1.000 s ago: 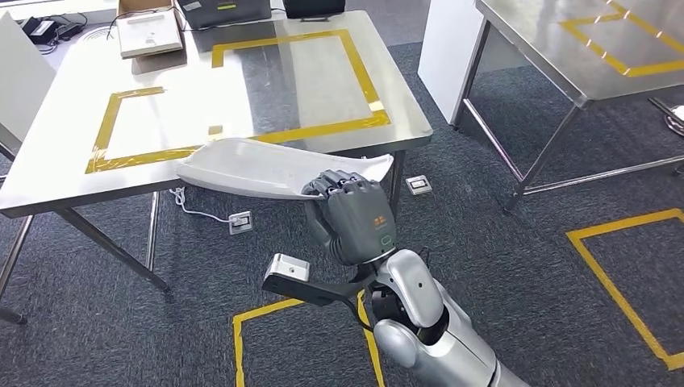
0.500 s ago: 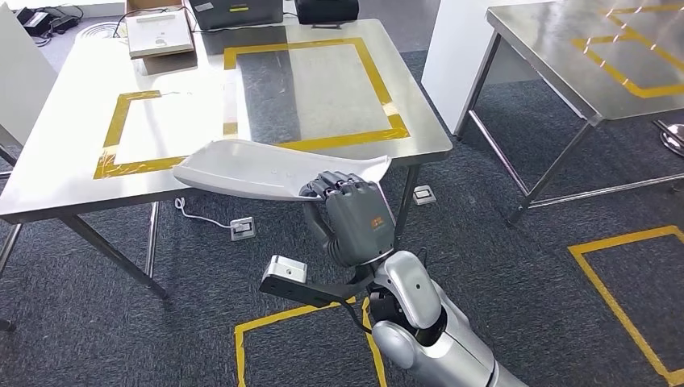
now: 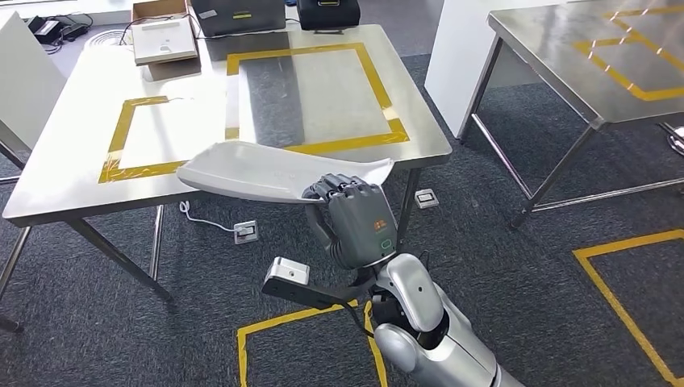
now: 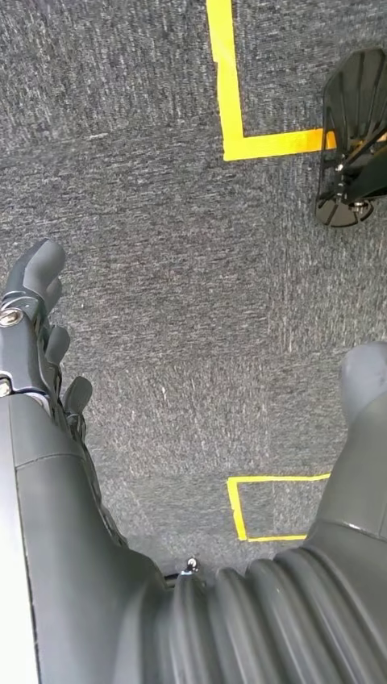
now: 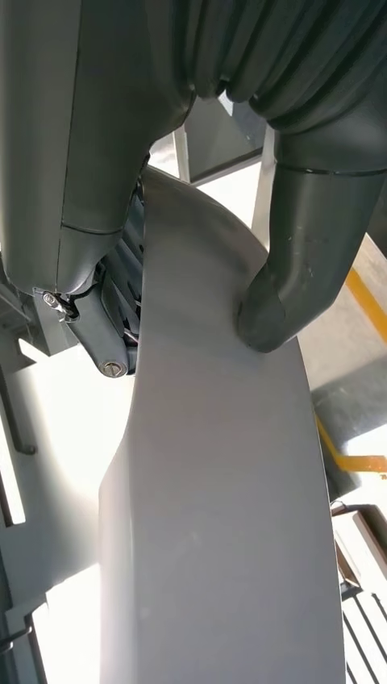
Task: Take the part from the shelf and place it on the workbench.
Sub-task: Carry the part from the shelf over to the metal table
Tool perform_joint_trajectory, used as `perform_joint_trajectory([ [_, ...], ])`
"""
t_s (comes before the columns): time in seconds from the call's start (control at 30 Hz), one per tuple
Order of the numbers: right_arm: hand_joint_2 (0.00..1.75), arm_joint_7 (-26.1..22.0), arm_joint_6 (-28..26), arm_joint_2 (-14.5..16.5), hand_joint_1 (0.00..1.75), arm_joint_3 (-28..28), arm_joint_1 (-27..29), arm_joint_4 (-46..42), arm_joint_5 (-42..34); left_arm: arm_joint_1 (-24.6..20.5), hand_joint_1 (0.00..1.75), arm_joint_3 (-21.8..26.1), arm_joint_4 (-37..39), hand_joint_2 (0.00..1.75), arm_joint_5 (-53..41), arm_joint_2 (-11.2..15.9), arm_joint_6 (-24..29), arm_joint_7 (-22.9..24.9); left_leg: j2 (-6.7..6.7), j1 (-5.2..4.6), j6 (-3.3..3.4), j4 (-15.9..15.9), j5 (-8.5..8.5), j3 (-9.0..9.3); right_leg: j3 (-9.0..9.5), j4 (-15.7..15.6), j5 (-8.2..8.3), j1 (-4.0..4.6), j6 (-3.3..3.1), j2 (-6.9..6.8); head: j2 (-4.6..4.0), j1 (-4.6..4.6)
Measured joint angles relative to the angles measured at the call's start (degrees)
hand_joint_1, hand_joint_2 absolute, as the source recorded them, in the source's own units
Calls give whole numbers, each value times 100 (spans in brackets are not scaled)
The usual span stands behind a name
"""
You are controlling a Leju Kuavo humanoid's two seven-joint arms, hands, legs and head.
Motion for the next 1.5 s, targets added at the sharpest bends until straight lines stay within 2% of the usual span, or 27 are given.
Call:
perform_joint_trajectory([
  [0.07,175,18,1,1,175,0,0,1,0,-1,0,0,-2,175,-13,5,-5,0,-6,45,-101,103,-69,-5,324,-697,381,-51,58,-6,0,8],
  [0.1,175,23,1,1,175,0,1,-1,1,-3,0,0,-4,175,-17,14,-6,0,-12,53,-164,163,-116,-14,469,-994,490,-61,49,3,0,16],
  [0.13,175,28,0,0,175,-1,2,-3,1,-4,0,0,-7,175,-21,21,-6,0,-17,52,-220,201,-159,-21,550,-1160,523,-60,13,10,0,24],
  [0.2,175,28,-1,0,175,-5,3,-7,2,-6,0,0,-10,175,-25,32,-4,1,-22,50,-311,197,-217,-10,565,-1190,476,-34,-121,29,0,32],
  [0.3,175,19,-12,1,175,-10,0,-11,0,-12,0,0,-11,175,-25,30,0,1,-15,79,-397,339,-333,-22,661,-1208,449,-35,-286,30,0,19],
  [0.33,175,14,-17,2,175,-10,0,-13,0,-14,0,0,-11,175,-26,29,1,1,-13,80,-407,595,-451,-142,707,-1218,435,-35,-332,27,0,8],
  [0.4,175,6,-22,2,175,-9,10,-11,0,-6,0,0,-10,175,-27,29,2,1,-10,68,-404,1374,-742,-585,770,-1219,375,-7,-388,17,0,-5],
  [0.43,175,3,-23,2,175,-9,20,-10,0,3,0,0,-10,175,-27,30,2,1,-10,59,-395,1709,-811,-810,808,-1218,337,12,-404,17,0,-4],
  [0.47,175,2,-23,2,175,-9,30,-8,0,14,0,0,-10,175,-27,31,2,2,-11,47,-376,1870,-767,-960,856,-1218,293,28,-410,21,0,-4],
  [0.5,175,-2,-23,2,175,-9,35,-6,0,23,0,0,-10,175,-27,32,2,2,-11,32,-348,1803,-603,-1000,919,-1219,242,39,-409,27,0,-4],
  [0.57,175,-21,-25,2,175,-9,38,-4,-1,34,0,0,-10,175,-27,33,2,-7,-12,-10,-263,1100,-77,-793,1063,-1224,122,48,-386,36,0,-5],
  [0.63,175,-41,-35,2,175,-9,40,-4,-4,40,0,-1,-7,175,-38,37,3,-31,-11,-62,-186,476,184,-531,1149,-1245,8,65,-330,42,0,-18],
  [0.77,175,-31,-100,-9,175,-14,71,-10,-11,51,0,-1,-4,175,-79,35,4,-69,-23,-78,-60,237,74,-344,1253,-1241,33,77,-193,40,1,-25],
  [0.83,175,3,-151,-31,175,-20,105,-22,-8,50,0,0,-5,175,-102,33,4,-70,-35,-60,9,171,13,-196,1040,-813,28,72,-148,29,0,-8],
  [0.93,175,48,-210,-76,175,-23,235,-28,21,39,0,0,-5,175,-115,24,9,-56,-48,-63,53,130,-129,-9,273,177,-332,79,-107,23,0,17],
  [0.97,175,50,-213,-87,175,-23,288,-29,35,43,0,0,-4,175,-115,20,12,-48,-51,-68,53,128,-187,60,74,314,-422,82,-105,23,0,21],
  [1.0,175,47,-215,-95,175,-23,330,-30,49,48,0,0,-3,175,-114,15,15,-39,-52,-74,50,128,-248,138,-37,272,-394,85,-117,22,0,26],
  [1.03,175,44,-214,-98,175,-23,355,-30,61,50,0,0,-2,175,-114,10,17,-36,-52,-81,45,128,-310,223,-52,39,-209,94,-144,22,0,30],
  [1.1,175,45,-202,-107,175,-22,373,-33,85,48,0,0,1,175,-113,-7,20,-34,-49,-97,26,135,-434,371,76,-694,405,140,-236,17,0,30],
  [1.13,175,49,-188,-111,175,-23,373,-34,95,40,0,0,2,175,-113,-15,21,-36,-54,-103,4,140,-496,417,144,-972,589,167,-279,22,0,30],
  [1.17,175,57,-171,-116,175,-25,372,-39,100,31,0,0,1,175,-113,-22,22,-36,-56,-106,-25,138,-549,456,195,-1133,671,191,-311,25,0,28],
  [1.2,175,63,-156,-119,175,-27,367,-45,101,23,0,0,1,175,-113,-27,21,-36,-61,-109,-64,156,-568,508,227,-1190,655,202,-340,33,0,27],
  [1.3,175,68,-90,-121,175,-33,305,-65,61,-4,0,0,-3,175,-113,-33,15,-36,-56,-104,-162,337,-605,589,450,-1278,704,165,-441,32,0,14],
  [1.37,175,48,-25,-120,175,-34,244,-59,-3,-31,0,-1,-2,175,-103,-42,10,-40,-47,-84,-198,835,-739,321,568,-1296,686,143,-487,16,0,-19],
  [1.43,175,18,54,-115,175,-33,176,-10,-78,-46,0,-2,-1,175,-79,-47,7,-46,-43,-56,-260,1472,-1005,-167,625,-1296,612,135,-502,19,0,-38],
  [1.47,175,-5,102,-112,175,-33,134,38,-120,-42,0,-1,-2,175,-64,-46,7,-49,-42,-43,-294,1645,-1118,-371,660,-1295,569,127,-495,28,0,-38],
  [1.5,175,-28,154,-104,175,-32,77,103,-167,-36,0,-1,-2,175,-55,-45,7,-50,-41,-31,-319,1649,-1141,-495,706,-1295,522,115,-481,39,0,-37],
])
